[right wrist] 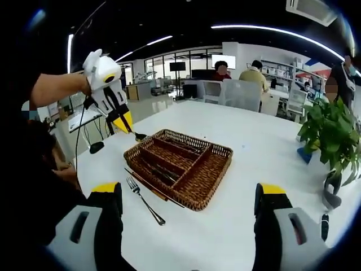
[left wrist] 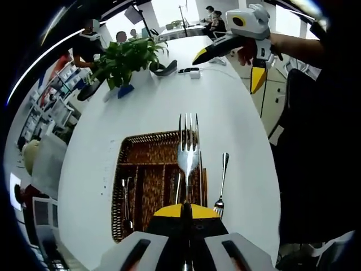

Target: Arrange the knives, forks, and spoons in their matching storage slots by inserting each utensil handle-first until every utensil is classified and aligned in the correct compartment

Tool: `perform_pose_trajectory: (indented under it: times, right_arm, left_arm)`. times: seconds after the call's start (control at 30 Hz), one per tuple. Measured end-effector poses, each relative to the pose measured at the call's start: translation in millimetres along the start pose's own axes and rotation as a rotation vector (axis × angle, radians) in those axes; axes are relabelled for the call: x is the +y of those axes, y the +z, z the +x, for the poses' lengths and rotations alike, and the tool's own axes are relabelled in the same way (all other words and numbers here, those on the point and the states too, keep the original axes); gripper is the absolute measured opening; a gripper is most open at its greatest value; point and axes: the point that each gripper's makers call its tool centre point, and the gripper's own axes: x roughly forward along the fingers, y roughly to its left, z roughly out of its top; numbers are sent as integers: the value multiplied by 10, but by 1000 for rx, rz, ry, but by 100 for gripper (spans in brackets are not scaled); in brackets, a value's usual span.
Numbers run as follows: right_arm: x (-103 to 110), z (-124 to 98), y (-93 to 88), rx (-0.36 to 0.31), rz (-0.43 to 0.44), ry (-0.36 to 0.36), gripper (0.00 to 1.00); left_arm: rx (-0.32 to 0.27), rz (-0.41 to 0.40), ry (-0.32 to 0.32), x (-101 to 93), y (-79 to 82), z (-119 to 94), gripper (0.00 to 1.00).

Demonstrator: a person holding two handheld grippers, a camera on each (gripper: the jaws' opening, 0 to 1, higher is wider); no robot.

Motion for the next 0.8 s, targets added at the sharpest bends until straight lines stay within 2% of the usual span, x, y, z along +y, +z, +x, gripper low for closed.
perform_pose_trajectory:
  times: [0.6,0.8]
  right_arm:
    - [-24,94,-20,21,22,-24,99]
    - [-12,126,25,21,20,-23,99]
  left_arm:
    - [0,28,27,516,-66,131,0]
    - [4,28,41,685,-139,164,0]
